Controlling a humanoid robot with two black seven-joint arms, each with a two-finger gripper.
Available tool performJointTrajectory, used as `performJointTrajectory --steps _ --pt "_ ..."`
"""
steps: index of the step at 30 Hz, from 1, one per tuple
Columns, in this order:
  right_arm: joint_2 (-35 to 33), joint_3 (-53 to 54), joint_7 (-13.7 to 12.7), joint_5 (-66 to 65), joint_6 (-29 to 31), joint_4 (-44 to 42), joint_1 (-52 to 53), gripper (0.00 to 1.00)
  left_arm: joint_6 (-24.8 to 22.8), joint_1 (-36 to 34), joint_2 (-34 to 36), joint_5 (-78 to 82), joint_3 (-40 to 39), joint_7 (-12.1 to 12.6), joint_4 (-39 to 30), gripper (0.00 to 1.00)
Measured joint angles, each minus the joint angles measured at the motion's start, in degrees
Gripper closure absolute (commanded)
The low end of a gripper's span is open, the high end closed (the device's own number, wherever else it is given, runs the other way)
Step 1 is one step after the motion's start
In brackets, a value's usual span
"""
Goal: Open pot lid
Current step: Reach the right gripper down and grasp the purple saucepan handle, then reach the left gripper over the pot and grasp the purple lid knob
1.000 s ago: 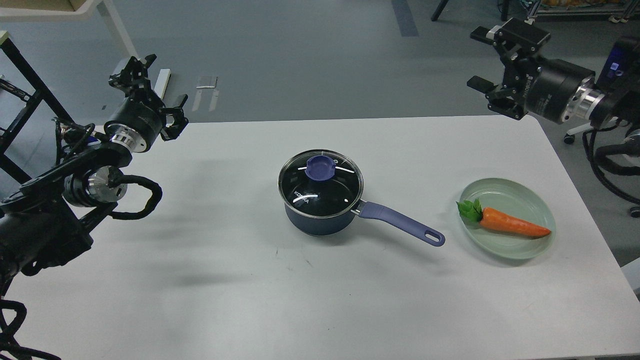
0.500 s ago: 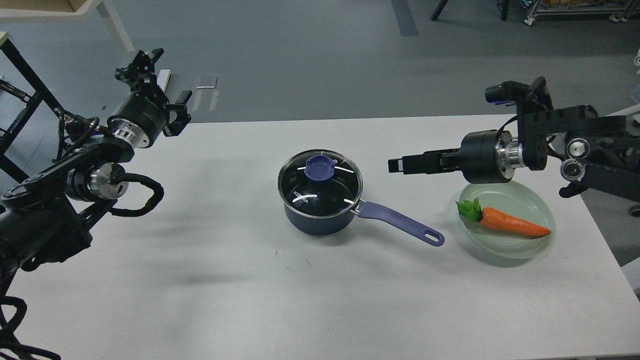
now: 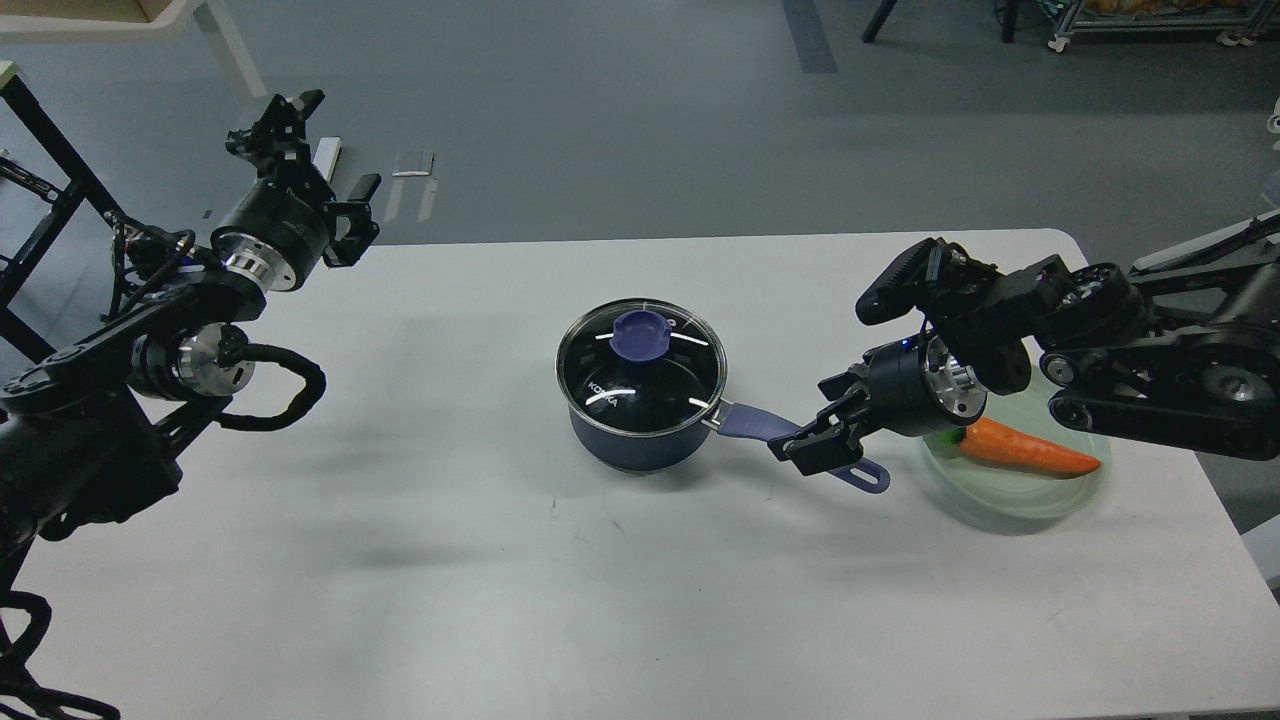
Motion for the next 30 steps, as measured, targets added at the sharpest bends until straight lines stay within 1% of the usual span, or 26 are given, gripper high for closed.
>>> performJointTrajectory --steps 5,9,12,17,21,27,30 --pt "2.8 -1.3 0.0 -0.1 -0.1 -1.6 0.1 0.24 -0.2 0.0 1.4 0.0 0.0 0.0 0.0 0.01" --pt "3.8 -2.2 0.0 -0.1 -0.1 -2.2 -0.2 0.40 -0.4 0.0 2.1 0.2 0.3 0.0 0.0 0.01" --pt "3.9 -2.4 0.0 -0.1 -0.1 -2.2 -0.2 0.48 -0.4 0.0 2.2 0.4 0.4 0.2 0.0 0.01" --pt "4.1 -2.6 -0.1 0.0 -0.1 -2.2 0.0 0.64 -0.4 -0.6 2.4 0.5 0.5 0.7 0.0 0.01" --pt "4.1 -2.6 -0.1 0.0 0.0 -2.1 0.3 0.72 -0.2 -2.1 2.3 2.5 0.5 0.6 0.0 0.01" --pt "4.4 -2.7 -0.1 0.1 0.2 -2.1 0.4 0.73 0.3 -6.5 -0.2 13.4 0.5 0.3 -0.4 0.01" --pt "4.6 -2.6 -0.1 0.2 0.2 -2.1 0.3 0.73 0.4 -8.6 -1.0 24.3 0.7 0.2 -2.4 0.01"
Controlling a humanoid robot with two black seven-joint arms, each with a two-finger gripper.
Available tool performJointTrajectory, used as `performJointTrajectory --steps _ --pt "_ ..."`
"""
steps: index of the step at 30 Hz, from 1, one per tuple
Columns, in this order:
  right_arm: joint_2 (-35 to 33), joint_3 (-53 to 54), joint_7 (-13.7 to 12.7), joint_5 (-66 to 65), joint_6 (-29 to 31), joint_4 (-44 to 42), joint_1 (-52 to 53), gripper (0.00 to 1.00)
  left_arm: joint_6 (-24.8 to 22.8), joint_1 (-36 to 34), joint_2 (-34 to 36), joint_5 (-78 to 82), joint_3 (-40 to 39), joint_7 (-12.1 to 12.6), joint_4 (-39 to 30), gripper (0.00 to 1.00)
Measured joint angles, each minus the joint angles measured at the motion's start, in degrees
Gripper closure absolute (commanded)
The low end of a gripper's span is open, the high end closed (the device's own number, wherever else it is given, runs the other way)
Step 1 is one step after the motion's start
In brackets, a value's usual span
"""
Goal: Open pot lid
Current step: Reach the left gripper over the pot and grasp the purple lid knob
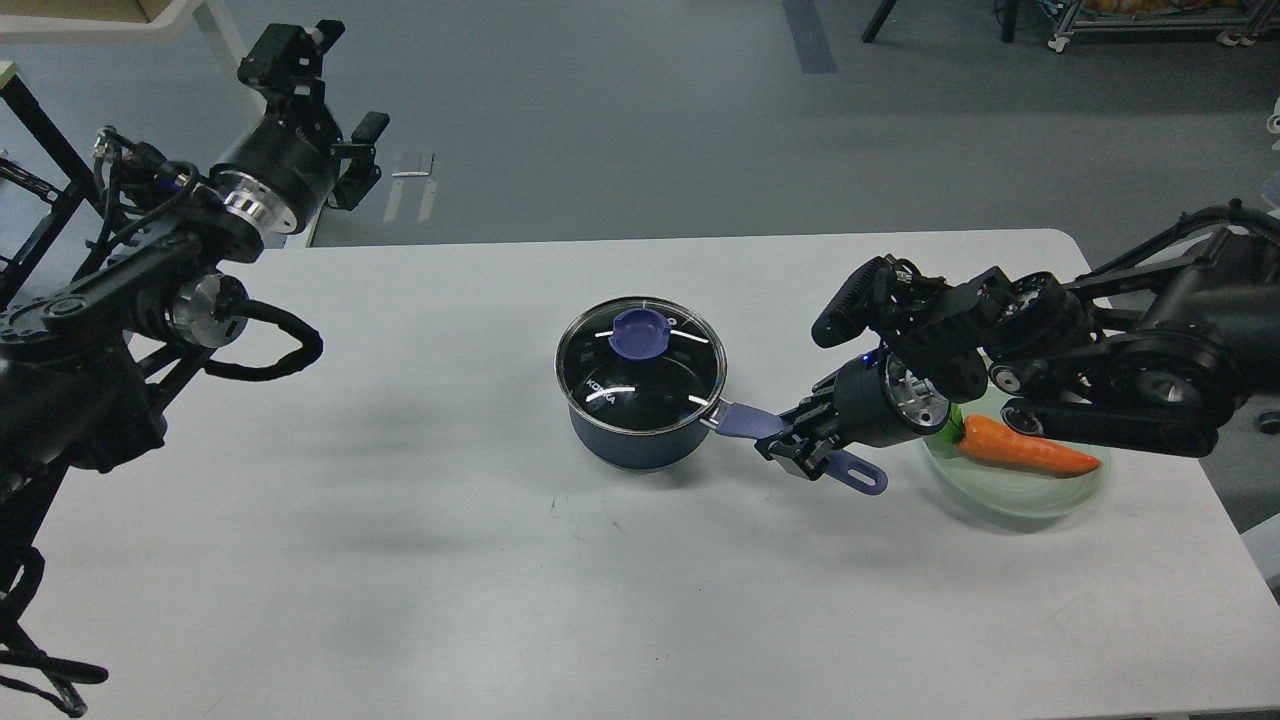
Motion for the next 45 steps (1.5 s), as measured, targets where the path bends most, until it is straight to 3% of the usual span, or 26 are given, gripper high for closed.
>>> performJointTrajectory --steps 5,12,21,26,45 --pt "0.1 0.0 0.0 0.2 0.0 0.0 -0.1 0.73 1.0 -1.1 -0.2 21.3 1.3 -0.2 -7.5 0.01" --pt "0.1 0.0 0.0 0.4 0.1 0.2 -0.1 0.74 6.8 -1.7 -0.3 50.2 5.6 -0.4 -16.3 0.01" --pt "0.8 0.0 0.0 0.0 0.1 0.3 0.5 0.74 22.1 -4.1 -2.0 74.9 21.6 -0.5 -17.2 0.01" --pt "0.8 0.0 0.0 -0.1 0.2 0.3 0.8 0.74 23.9 -5.0 -3.2 79.9 26.5 0.0 -16.3 0.01" --pt "1.3 -0.1 0.0 -0.3 0.2 0.5 0.5 0.74 26.5 -4.5 -7.0 79.6 31.6 0.3 -7.8 0.01"
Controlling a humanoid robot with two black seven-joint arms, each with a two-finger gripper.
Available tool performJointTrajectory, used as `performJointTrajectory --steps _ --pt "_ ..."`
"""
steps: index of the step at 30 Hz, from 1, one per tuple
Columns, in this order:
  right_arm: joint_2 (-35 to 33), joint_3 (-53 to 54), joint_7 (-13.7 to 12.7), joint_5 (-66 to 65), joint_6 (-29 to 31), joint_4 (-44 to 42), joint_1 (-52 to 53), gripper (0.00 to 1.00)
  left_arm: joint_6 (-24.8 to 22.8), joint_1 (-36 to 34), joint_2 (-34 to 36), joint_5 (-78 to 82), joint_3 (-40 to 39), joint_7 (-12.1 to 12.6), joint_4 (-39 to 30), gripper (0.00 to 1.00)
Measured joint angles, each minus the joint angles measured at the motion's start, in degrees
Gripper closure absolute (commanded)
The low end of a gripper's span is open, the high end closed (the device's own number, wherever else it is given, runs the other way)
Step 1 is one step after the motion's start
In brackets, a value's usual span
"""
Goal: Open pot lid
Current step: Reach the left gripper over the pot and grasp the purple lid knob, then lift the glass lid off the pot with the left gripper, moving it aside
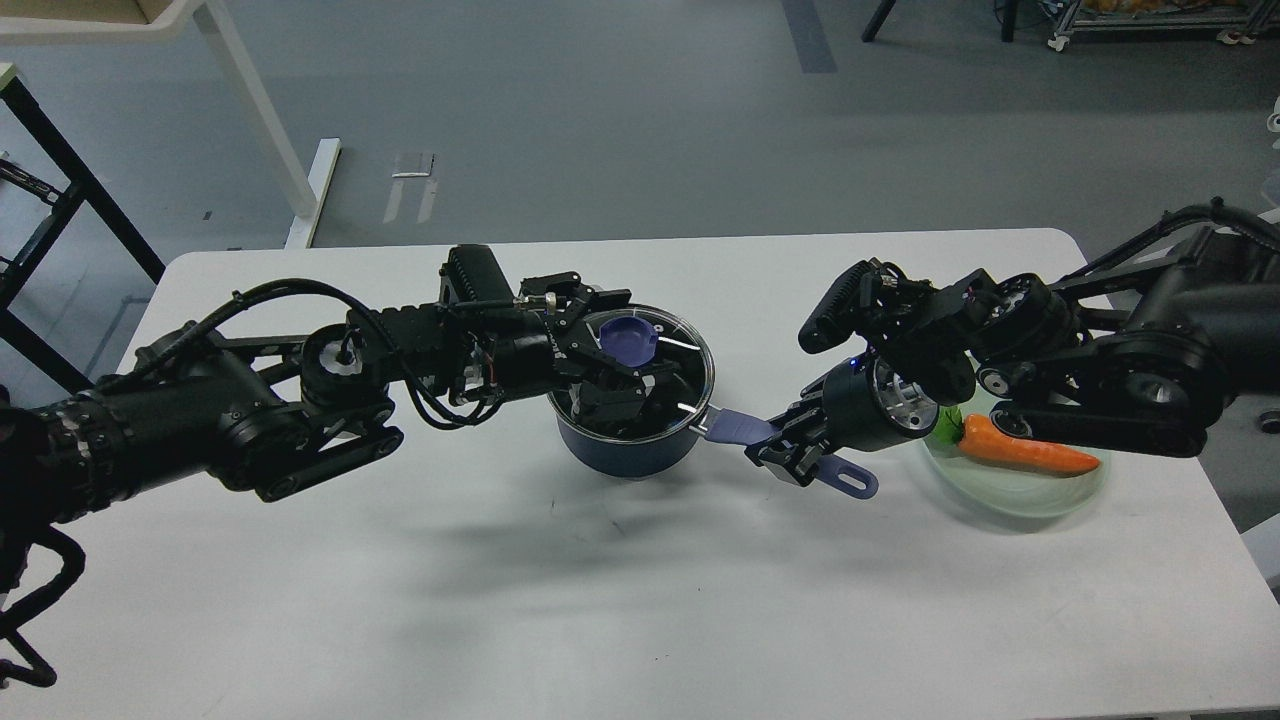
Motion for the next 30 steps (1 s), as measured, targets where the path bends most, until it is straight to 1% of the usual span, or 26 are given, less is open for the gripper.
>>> performJointTrajectory --steps 5,7,9,13,17,19,26,30 --pt "0.6 0.0 0.0 -0.2 0.0 0.0 0.0 0.74 0.2 0.3 0.0 -0.1 0.7 -0.1 0.2 0.02" --pt "0.9 0.1 0.0 -0.3 0.0 -0.1 0.0 0.74 0.2 0.7 0.0 -0.3 0.7 -0.2 0.3 0.05" --pt "1.1 0.1 0.0 -0.3 -0.1 -0.1 0.0 0.74 0.2 1.2 0.0 -0.4 0.7 -0.2 0.3 0.12" --pt "1.1 0.1 0.0 -0.3 -0.1 -0.1 -0.2 0.74 0.2 2.0 0.0 -0.5 0.8 -0.3 0.2 0.34" --pt "1.1 0.0 0.0 -0.2 -0.1 0.0 -0.2 0.74 0.3 2.0 0.1 -0.5 0.6 -0.3 0.2 0.50" --pt "1.1 0.0 0.0 -0.2 -0.1 0.0 -0.2 0.73 0.3 1.9 0.2 -0.5 0.6 -0.5 0.2 0.54" --pt "0.8 0.0 0.0 -0.2 -0.2 0.0 -0.2 0.73 0.2 1.8 1.5 -0.7 0.5 -1.7 -0.4 0.56" --pt "0.4 0.1 0.0 -0.1 -0.3 0.0 -0.1 0.73 0.2 1.2 4.7 -2.5 0.3 -2.0 -2.2 0.56"
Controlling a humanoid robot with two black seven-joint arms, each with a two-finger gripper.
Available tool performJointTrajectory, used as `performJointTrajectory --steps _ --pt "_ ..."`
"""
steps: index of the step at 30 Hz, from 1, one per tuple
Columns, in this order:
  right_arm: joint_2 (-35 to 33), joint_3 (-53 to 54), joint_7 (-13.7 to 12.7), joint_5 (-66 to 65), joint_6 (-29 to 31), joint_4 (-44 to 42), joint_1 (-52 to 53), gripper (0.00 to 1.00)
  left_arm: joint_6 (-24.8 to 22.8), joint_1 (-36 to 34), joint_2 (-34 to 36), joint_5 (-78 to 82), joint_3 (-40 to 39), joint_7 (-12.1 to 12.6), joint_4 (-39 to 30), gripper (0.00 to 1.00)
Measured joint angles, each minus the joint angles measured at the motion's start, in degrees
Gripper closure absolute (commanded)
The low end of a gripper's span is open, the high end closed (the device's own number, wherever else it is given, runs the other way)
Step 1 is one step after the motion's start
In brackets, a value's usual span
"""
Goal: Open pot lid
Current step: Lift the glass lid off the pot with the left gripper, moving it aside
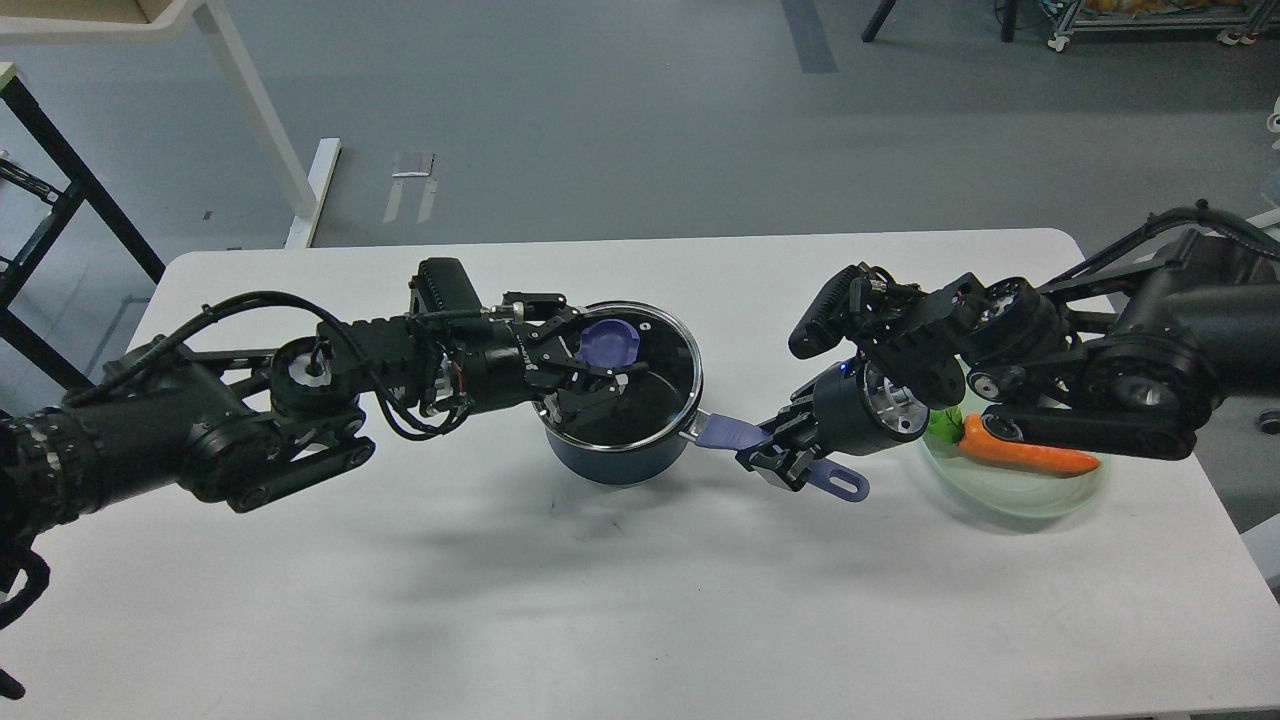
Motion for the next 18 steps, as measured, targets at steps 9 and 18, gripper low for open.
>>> performJointTrajectory --steps 9,18 --pt "-0.5 -0.1 0.0 0.1 0.1 0.0 0.0 0.73 -0.1 -1.3 12.4 -3.6 0.0 0.1 -2.4 0.56" --pt "-0.8 0.0 0.0 0.1 0.1 0.0 -0.3 0.73 -0.1 4.2 20.0 -4.1 0.4 -2.7 3.9 0.56"
